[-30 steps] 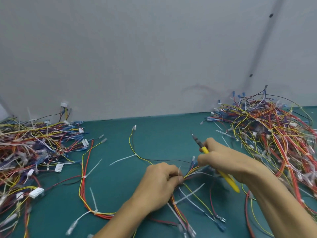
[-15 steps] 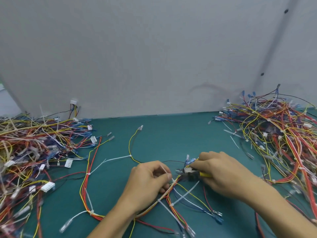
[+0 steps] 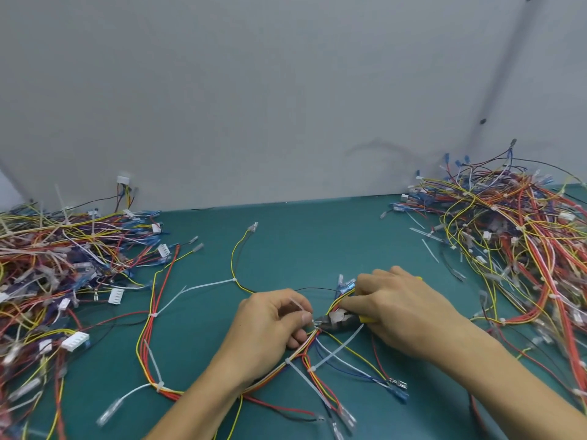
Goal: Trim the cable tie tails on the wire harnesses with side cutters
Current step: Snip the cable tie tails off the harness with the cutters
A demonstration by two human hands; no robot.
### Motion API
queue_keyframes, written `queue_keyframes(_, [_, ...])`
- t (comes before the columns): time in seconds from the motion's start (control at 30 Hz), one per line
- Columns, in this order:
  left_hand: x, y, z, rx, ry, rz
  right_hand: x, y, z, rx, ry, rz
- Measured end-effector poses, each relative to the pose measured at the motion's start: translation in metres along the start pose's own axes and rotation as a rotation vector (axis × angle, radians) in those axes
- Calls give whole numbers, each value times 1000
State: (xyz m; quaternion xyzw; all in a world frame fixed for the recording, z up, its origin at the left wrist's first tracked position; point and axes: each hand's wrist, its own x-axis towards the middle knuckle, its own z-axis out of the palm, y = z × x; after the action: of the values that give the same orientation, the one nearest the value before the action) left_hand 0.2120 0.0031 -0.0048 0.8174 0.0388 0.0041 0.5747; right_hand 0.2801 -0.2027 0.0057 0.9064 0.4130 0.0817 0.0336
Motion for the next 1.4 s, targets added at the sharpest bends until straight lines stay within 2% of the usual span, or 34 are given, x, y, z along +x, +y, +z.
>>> queue_keyframes(0.3, [0,0,0,-14,-8,23,-1,10,-7,21,-7,47])
queue_keyframes(0.77, [0,-1,0,-14,-6,24,3,1,-4,-5,-15,-32])
queue_keyframes(1.4, [1,-2,2,21,30,21,0,-7,-8,5,-103,-23])
